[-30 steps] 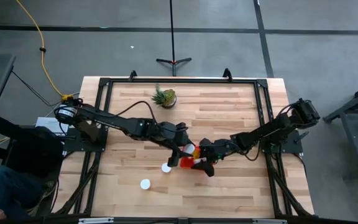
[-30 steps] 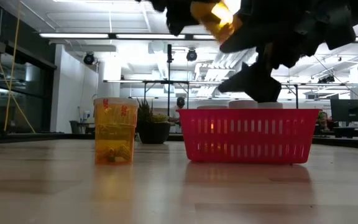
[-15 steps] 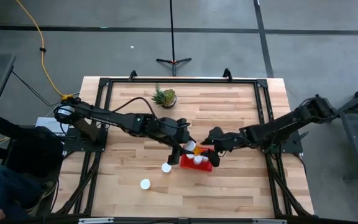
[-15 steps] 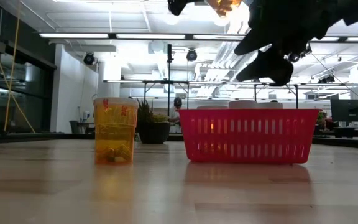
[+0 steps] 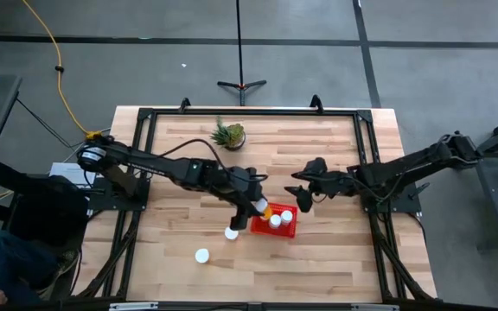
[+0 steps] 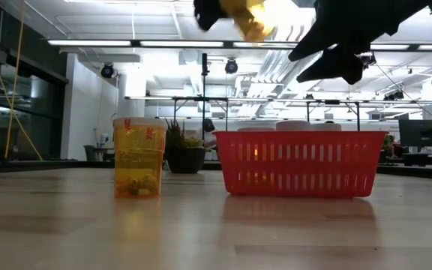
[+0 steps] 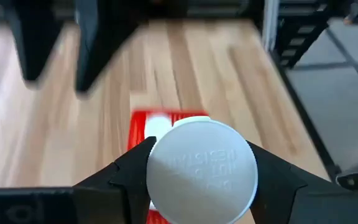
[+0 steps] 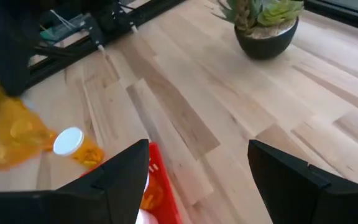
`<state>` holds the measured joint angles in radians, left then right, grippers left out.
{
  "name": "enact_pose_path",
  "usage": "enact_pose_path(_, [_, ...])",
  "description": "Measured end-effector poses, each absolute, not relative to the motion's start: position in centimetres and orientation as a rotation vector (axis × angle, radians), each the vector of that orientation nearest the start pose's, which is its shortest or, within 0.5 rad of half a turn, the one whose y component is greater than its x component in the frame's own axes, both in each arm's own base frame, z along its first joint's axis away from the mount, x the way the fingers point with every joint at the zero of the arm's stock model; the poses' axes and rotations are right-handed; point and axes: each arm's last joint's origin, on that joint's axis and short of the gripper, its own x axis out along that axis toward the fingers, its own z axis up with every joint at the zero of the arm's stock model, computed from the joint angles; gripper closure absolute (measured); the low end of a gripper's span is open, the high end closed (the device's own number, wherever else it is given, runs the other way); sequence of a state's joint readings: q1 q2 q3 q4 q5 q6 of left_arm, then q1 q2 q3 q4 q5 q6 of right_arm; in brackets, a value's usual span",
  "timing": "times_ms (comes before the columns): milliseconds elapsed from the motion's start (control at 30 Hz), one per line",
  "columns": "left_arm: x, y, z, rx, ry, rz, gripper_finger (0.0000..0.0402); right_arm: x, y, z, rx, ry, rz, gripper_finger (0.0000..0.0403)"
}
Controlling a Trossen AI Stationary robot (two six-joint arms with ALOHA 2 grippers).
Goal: Pick and place pill bottles into a basket
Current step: Put the orange pill bottle into the red bin
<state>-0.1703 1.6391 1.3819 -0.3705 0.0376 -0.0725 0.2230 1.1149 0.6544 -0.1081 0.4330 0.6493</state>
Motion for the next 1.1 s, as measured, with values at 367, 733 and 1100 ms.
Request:
enact_pose_path(367, [37.7, -7.0, 27.0, -0.104, 0.765, -0.149, 0.0166, 22.2, 2.6, 22.7, 0.456, 0.505, -0.492, 0.0139])
enact_pose_path(733, [38.0, -9.1, 25.3, -0.078, 0.818, -0.185, 0.0165, 21.9, 1.7, 22.3, 0.449, 0.556, -0.535, 0.0139])
enact_pose_path(1100, [39.1, -9.2, 22.4, -0.073, 0.883, -0.157, 0.0153, 21.9, 1.8, 22.3, 0.456, 0.569, -0.516, 0.0139])
